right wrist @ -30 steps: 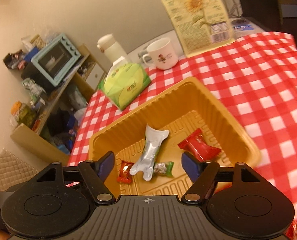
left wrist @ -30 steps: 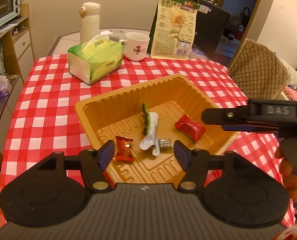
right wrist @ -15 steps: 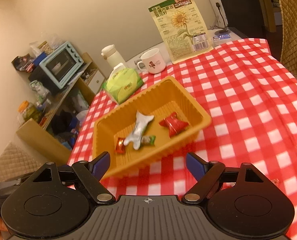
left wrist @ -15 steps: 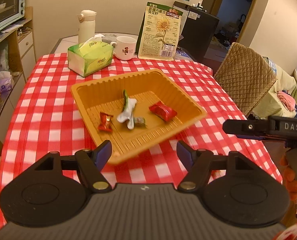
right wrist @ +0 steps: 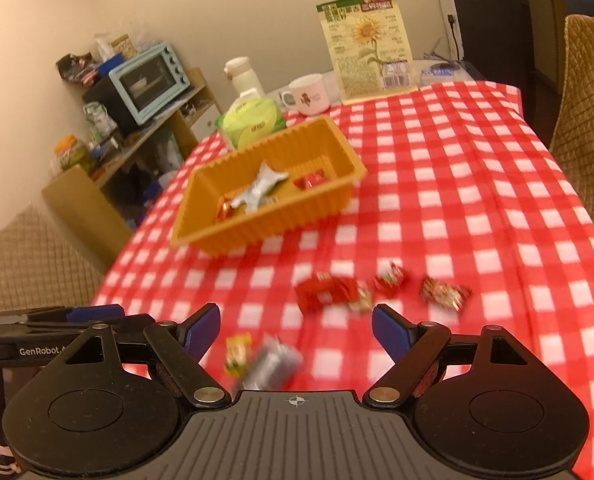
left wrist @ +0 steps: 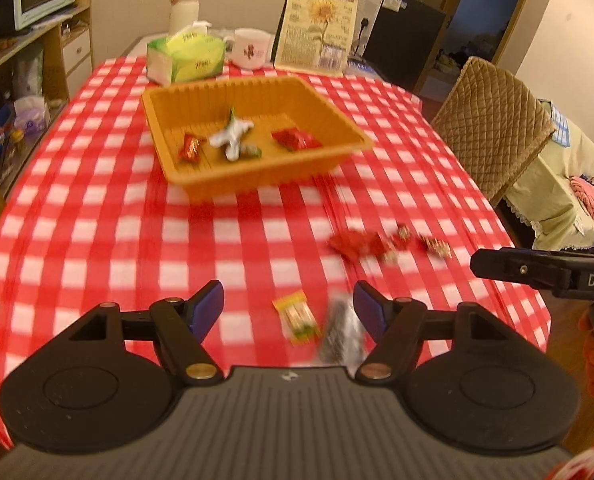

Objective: Organize snacks
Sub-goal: 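Move both open tools back toward the remaining snacks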

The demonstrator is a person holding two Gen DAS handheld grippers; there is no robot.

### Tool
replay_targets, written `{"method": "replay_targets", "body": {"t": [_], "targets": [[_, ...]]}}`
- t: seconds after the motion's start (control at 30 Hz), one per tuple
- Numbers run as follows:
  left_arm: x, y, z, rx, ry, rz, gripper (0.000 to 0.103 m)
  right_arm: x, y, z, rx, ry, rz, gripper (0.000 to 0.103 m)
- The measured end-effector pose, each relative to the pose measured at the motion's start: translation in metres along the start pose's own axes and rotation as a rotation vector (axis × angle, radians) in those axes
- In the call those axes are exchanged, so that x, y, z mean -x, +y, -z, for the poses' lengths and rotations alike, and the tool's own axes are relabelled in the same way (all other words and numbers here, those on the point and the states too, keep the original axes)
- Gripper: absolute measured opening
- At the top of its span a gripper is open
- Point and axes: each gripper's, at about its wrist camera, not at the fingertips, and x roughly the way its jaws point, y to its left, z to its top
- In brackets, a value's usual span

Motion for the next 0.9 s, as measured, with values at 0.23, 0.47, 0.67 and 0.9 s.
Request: {"method": "replay_targets", "body": {"t": [0.23, 0.47, 0.67, 0.9], "targets": [[0.005, -0.03, 0.039, 0.014, 0.028, 0.003, 0.069, 0.022, -0.024, 0.034, 0.018, 0.04, 0.009, 0.083], [0.002, -0.057, 0.063, -0.015, 0.037, 0.012, 0.069, 0.034, -0.044, 0.057, 0.054, 0.048, 0.051, 0.083], [-0.009, -0.072, 0.075, -0.057, 0.046, 0.009, 0.068, 0.035, -0.058, 0.071, 0.061, 0.057, 0.082, 0.083], [-0.028, -0.077, 0.079, -0.096, 0.076, 0.015, 0.067, 0.035, -0.071, 0.078, 0.047, 0.068, 0.115, 0.083]]}}
